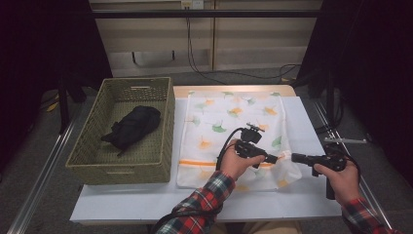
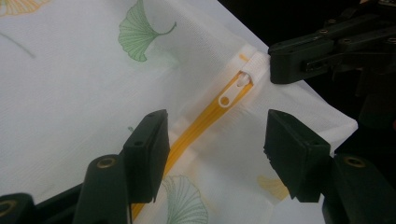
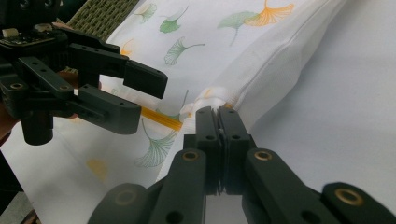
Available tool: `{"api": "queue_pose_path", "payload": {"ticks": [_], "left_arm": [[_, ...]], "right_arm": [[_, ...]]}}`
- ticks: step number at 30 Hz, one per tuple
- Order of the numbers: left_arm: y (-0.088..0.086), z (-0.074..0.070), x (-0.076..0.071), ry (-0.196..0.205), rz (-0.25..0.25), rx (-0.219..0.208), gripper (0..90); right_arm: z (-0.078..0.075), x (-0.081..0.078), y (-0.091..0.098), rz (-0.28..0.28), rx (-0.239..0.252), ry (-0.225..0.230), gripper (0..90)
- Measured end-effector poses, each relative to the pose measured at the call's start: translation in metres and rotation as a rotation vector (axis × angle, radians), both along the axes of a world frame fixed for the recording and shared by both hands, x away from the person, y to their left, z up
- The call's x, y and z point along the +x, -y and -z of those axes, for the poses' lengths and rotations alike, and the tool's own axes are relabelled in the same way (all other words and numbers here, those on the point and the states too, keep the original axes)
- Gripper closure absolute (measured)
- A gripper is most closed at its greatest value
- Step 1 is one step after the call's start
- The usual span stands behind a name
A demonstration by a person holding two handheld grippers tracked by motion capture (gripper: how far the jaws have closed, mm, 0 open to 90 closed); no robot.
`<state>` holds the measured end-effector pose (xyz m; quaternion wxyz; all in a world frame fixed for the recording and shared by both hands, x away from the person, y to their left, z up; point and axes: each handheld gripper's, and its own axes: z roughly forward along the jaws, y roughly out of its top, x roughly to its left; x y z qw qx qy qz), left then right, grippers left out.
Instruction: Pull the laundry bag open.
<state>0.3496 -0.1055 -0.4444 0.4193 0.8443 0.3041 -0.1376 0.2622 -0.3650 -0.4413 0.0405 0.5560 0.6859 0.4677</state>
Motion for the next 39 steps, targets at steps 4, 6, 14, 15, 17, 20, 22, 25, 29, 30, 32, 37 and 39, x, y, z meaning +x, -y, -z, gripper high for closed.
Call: {"api": "queue_pose_path", "payload": {"ticks": [4,6,14,15,17,20,22,25,29,30,32,37,39], "left_arm": [[0.003,0.004,0.001,-0.013,0.015,-0.016,43.8],[0.006,0.006,0.0,-0.017,0.003,-0.023,47.0],[0.01,0.008,0.004,-0.032,0.013,-0.037,55.2],[0.01,0.008,0.004,-0.026,0.018,-0.038,55.7],[0.013,0.01,0.005,-0.029,0.022,-0.039,55.9],[0.014,0.012,0.006,-0.029,0.018,-0.04,56.3],[0.015,0.013,0.006,-0.026,0.022,-0.03,57.3],[0.016,0.013,0.006,-0.023,0.031,-0.032,60.0],[0.016,0.011,0.006,-0.018,0.048,-0.034,68.3],[0.016,0.011,0.006,-0.018,0.048,-0.034,69.3],[0.017,0.011,0.005,-0.016,0.041,-0.041,71.0],[0.02,0.009,0.004,-0.013,0.052,-0.043,76.9],[0.02,0.008,0.004,-0.021,0.06,-0.051,78.7]], "right_arm": [[0.0,0.0,0.0,0.0,0.001,-0.001,88.8],[0.0,0.0,-0.001,-0.001,0.001,0.0,88.8],[0.0,0.0,-0.001,-0.004,0.0,0.0,88.8],[0.0,0.0,-0.001,-0.004,0.001,-0.001,88.8],[0.0,0.001,-0.002,-0.005,0.002,0.002,88.8],[0.0,0.001,-0.002,-0.007,0.001,0.004,88.8],[0.0,0.001,-0.002,-0.006,0.001,0.005,88.8],[0.0,0.001,-0.002,-0.006,0.001,0.006,88.8],[0.0,0.001,-0.002,-0.007,0.001,0.007,88.8],[0.0,0.001,-0.002,-0.007,0.001,0.007,88.8],[0.0,0.001,-0.002,-0.006,0.001,0.004,88.8],[0.001,0.001,-0.002,-0.004,0.0,0.005,88.8],[0.001,0.001,-0.002,-0.005,-0.001,0.007,88.8]]}}
